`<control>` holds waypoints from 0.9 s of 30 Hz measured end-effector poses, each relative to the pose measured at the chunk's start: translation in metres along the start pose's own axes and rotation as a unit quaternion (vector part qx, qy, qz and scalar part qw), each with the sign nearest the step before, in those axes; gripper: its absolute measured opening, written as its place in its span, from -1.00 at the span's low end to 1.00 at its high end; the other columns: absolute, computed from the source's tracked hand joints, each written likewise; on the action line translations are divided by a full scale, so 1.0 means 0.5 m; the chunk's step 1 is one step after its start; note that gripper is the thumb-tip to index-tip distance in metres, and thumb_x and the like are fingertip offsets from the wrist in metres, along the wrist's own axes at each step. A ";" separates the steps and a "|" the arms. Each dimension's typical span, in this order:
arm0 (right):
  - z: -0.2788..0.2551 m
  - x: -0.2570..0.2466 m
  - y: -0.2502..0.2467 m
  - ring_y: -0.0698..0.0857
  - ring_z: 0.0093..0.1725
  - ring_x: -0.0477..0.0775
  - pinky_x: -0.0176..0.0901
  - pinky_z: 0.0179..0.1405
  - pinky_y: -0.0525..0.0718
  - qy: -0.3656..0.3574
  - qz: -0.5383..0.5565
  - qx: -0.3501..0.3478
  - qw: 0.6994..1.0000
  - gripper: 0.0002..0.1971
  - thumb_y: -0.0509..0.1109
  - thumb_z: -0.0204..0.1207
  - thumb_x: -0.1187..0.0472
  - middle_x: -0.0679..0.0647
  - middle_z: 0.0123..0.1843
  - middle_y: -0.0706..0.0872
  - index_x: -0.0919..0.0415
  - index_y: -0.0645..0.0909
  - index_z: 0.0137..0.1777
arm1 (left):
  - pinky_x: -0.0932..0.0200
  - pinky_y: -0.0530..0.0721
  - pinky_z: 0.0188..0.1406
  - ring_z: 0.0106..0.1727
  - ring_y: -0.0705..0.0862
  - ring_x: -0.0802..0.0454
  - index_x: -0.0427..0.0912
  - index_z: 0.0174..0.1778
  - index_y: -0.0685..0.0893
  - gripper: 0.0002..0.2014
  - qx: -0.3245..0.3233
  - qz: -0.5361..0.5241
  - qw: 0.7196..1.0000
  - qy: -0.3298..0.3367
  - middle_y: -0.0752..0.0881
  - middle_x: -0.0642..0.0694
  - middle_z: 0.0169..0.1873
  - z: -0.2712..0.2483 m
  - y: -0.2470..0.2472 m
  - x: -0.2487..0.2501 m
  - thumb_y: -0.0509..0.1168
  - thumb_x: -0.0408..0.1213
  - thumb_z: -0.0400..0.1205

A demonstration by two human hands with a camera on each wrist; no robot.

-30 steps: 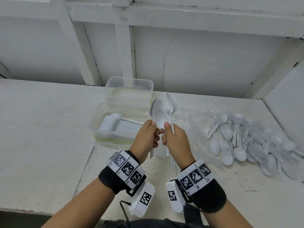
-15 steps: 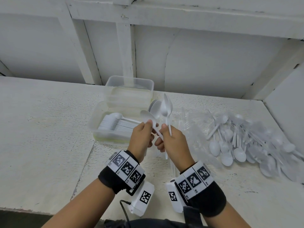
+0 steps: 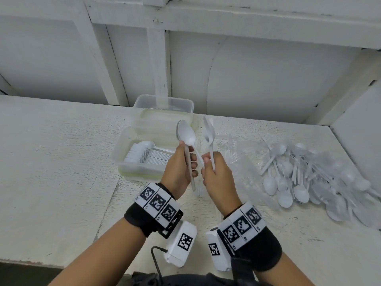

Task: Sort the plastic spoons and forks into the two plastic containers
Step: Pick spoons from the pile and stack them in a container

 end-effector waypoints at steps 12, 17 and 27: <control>0.013 0.005 0.011 0.58 -0.45 -0.02 -0.20 -0.49 0.57 0.036 -0.039 -0.062 0.997 -0.83 0.04 0.72 0.09 0.01 -0.35 0.59 0.13 0.41 0.06 | 0.22 0.46 -0.67 -0.56 0.45 -0.04 -0.30 -0.16 0.55 -0.68 -0.029 0.081 0.995 0.049 0.57 -0.13 -0.48 -0.018 0.013 -0.012 -0.02 -0.24 0.77; 0.018 0.002 -0.008 0.69 -0.23 0.10 -0.01 -0.17 0.69 -0.011 -0.133 -0.073 0.988 -0.78 0.08 0.71 0.10 0.07 -0.22 0.69 0.12 0.54 0.08 | 0.15 0.64 -0.44 -0.38 0.62 -0.03 -0.31 -0.11 0.55 -0.69 -0.011 0.053 0.997 0.058 0.65 -0.19 -0.34 0.001 0.001 -0.005 -0.02 -0.26 0.78; 0.020 -0.019 -0.015 0.60 -0.33 -0.12 -0.39 -0.34 0.47 -0.039 -0.064 -0.031 0.997 -0.72 0.06 0.71 0.04 -0.05 -0.19 0.65 -0.05 0.33 0.39 | 0.32 0.26 -0.63 -0.57 0.27 0.17 -0.13 -0.08 0.49 -0.78 0.053 0.057 0.996 0.040 0.36 0.01 -0.50 0.031 -0.008 0.015 -0.05 -0.22 0.75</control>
Point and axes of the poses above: each hand's wrist, its own z-axis towards the middle knuckle, its own y-axis out of the palm, x = y × z, the point moved 2 cm from there along z, towards the middle knuckle
